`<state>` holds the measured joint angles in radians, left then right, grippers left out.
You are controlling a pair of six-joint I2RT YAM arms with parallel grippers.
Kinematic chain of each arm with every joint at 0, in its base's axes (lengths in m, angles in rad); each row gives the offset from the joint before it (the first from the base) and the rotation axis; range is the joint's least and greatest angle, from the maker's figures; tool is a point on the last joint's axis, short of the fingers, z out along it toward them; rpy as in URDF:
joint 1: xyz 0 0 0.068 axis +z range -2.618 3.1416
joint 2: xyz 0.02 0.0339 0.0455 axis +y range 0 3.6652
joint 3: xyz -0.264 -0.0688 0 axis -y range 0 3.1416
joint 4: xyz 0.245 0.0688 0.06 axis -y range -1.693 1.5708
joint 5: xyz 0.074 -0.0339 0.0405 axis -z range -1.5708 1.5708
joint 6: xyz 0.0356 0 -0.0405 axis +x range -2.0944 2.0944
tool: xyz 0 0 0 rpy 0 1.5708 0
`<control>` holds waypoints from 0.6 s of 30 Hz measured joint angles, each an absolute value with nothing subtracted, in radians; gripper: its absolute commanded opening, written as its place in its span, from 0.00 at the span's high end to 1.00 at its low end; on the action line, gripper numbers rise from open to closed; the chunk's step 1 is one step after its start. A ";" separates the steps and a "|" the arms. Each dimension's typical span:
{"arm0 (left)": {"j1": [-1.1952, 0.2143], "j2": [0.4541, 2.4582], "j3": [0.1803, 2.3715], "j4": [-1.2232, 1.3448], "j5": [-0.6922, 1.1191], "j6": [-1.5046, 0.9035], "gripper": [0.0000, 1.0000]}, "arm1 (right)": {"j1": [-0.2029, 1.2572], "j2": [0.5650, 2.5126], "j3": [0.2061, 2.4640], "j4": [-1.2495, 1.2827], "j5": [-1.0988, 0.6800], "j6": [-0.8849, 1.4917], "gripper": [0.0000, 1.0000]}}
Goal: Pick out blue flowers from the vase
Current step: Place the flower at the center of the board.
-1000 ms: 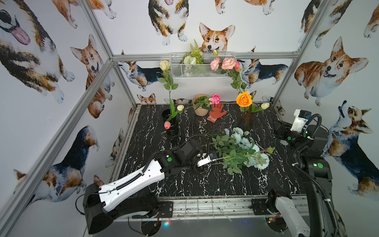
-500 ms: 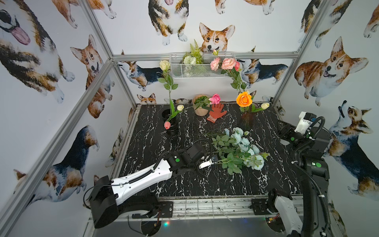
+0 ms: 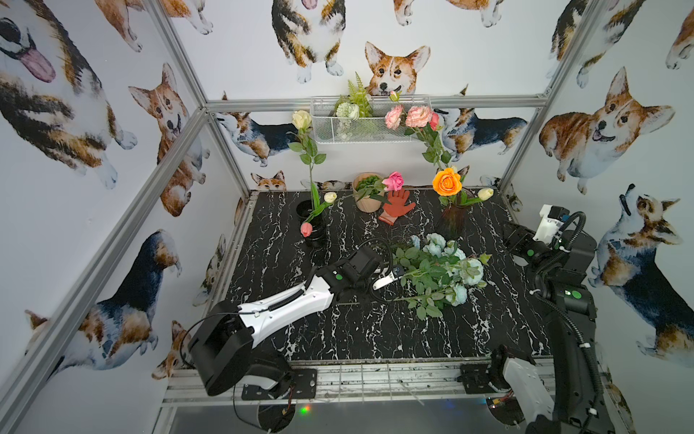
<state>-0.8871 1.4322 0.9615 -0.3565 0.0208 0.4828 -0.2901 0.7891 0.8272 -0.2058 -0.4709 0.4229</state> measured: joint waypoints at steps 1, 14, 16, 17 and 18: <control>-0.884 1.444 0.966 -0.342 0.025 0.488 1.00 | -0.290 0.791 0.826 -0.203 -0.471 0.423 0.53; -0.862 1.552 0.992 -0.238 0.046 0.530 1.00 | -0.290 0.807 0.807 -0.170 -0.483 0.431 0.53; -0.860 1.559 0.987 -0.227 0.045 0.535 1.00 | -0.290 0.807 0.805 -0.168 -0.484 0.432 0.53; -0.860 1.562 0.984 -0.224 0.041 0.537 1.00 | -0.290 0.807 0.805 -0.167 -0.486 0.433 0.53; -0.859 1.565 0.980 -0.218 0.039 0.539 1.00 | -0.290 0.807 0.804 -0.165 -0.490 0.437 0.53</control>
<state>-0.8593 1.5650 0.9798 -0.2180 0.0387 0.5392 -0.2901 0.8070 0.8040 -0.1650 -0.4896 0.4366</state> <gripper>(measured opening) 0.078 0.467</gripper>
